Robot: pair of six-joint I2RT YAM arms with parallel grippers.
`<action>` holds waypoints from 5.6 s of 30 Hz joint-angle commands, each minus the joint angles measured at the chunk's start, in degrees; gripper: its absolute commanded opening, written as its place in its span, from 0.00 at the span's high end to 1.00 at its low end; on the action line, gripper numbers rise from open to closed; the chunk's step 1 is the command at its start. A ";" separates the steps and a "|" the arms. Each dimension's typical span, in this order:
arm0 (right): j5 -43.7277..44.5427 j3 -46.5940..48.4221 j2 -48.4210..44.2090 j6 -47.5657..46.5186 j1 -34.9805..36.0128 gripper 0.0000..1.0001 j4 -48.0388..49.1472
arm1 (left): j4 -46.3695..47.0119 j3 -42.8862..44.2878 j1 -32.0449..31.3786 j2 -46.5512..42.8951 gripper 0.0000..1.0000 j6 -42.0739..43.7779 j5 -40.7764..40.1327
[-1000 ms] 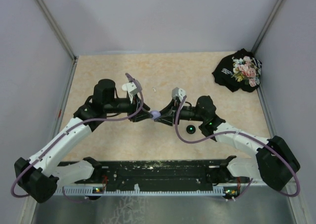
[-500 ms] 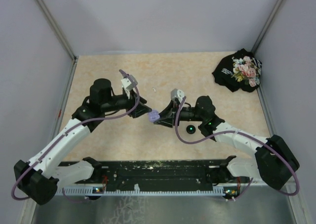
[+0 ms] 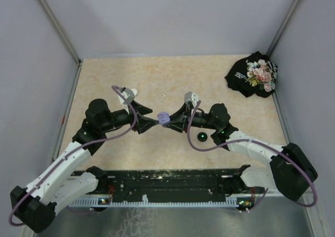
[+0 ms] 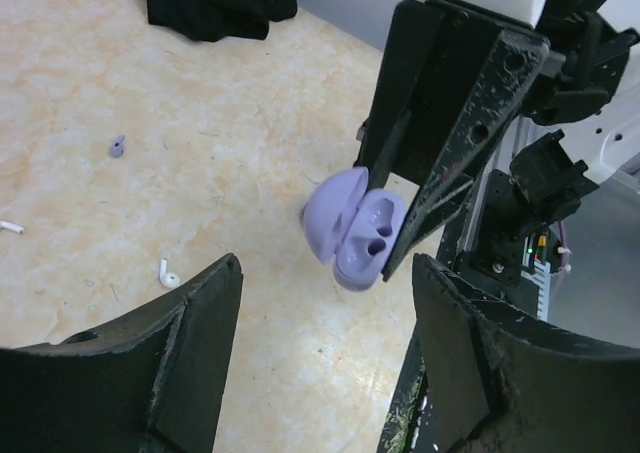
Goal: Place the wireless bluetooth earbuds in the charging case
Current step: Open the charging case, then pick up the earbud from the center of the board.
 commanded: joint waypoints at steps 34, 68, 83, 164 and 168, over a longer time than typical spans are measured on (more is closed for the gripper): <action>-0.91 -0.06 0.49 11.60 1.92 1.00 20.71 | 43.66 -15.33 0.21 -0.17 0.57 -20.69 10.74; 0.91 0.14 2.47 10.45 2.64 0.60 17.99 | 36.04 -20.17 0.22 -9.76 1.00 -9.68 5.18; -4.78 1.30 4.72 14.71 2.48 0.98 23.02 | 35.12 -19.39 0.19 -8.61 0.90 -10.47 7.65; 41.72 43.36 45.48 -12.66 -15.19 0.79 -44.43 | -8.53 -5.14 7.60 -13.48 1.00 16.92 -17.03; 40.73 40.62 43.05 -10.65 -15.10 0.80 -44.76 | -8.56 -5.15 7.82 -13.39 1.00 16.86 -16.61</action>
